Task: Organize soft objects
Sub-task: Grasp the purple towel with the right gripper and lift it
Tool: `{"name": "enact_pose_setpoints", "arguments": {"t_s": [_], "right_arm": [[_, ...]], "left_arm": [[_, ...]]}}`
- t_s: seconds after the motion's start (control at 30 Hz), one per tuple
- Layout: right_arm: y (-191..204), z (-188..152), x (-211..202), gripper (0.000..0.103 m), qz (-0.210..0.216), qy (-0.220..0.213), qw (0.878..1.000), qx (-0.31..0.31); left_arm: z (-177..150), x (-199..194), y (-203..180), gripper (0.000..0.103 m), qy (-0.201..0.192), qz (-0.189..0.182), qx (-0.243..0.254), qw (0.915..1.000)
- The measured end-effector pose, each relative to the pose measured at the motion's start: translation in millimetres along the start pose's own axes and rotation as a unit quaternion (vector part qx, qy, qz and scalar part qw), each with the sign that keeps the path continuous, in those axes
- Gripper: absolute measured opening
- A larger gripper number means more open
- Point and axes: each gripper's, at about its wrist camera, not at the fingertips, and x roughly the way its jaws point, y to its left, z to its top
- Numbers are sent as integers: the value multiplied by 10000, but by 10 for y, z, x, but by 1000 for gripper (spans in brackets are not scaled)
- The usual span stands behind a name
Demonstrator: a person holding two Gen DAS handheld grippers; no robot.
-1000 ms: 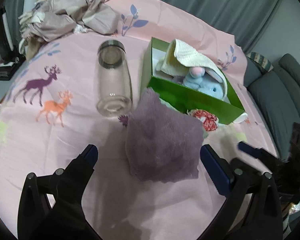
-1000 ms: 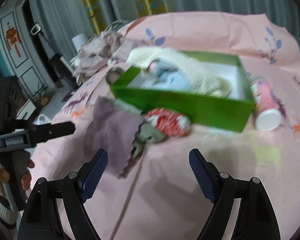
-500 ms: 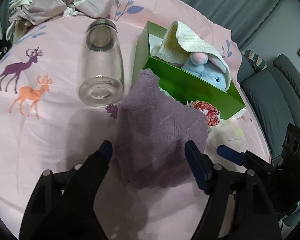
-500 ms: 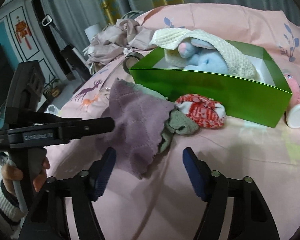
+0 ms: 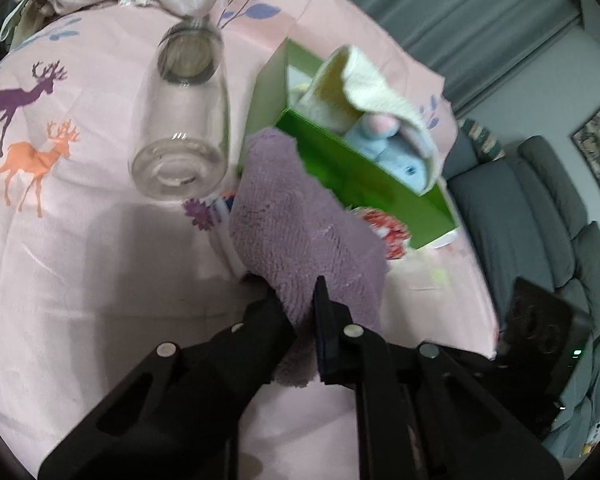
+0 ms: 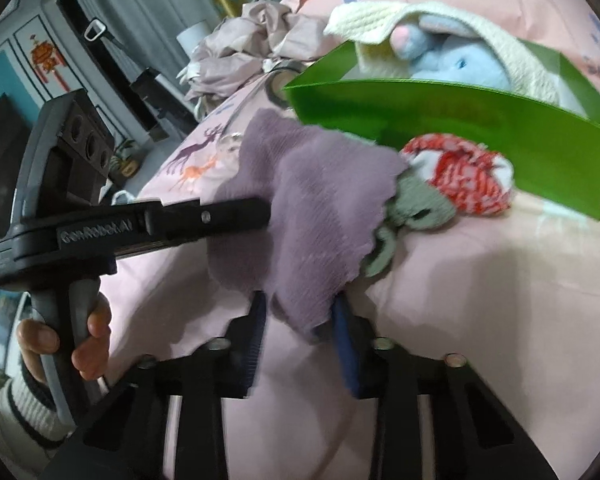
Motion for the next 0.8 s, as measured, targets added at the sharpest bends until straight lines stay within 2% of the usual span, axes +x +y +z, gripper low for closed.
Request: {"name": "enact_pose_setpoints", "arguments": {"t_s": [0.03, 0.1, 0.2, 0.3, 0.5, 0.8], "right_arm": [[16, -2, -9, 17, 62, -27, 10000, 7], [40, 19, -45, 8, 219, -122, 9997, 30], [116, 65, -103, 7, 276, -249, 9993, -32], [293, 132, -283, 7, 448, -551, 9969, -346], [540, 293, -552, 7, 520, -1023, 9908, -723], [609, 452, -922, 7, 311, -1562, 9828, -938]], "left_arm": [[1, -28, -14, 11, -17, -70, 29, 10000], [-8, -70, -47, 11, -29, -104, 52, 9999], [-28, -211, -128, 11, -165, -184, 65, 9997], [-14, -457, -259, 11, -461, -254, 236, 9983], [92, -822, -580, 11, -904, -289, 634, 9935], [278, -957, -906, 11, -1067, -182, 1073, 9883]]}}
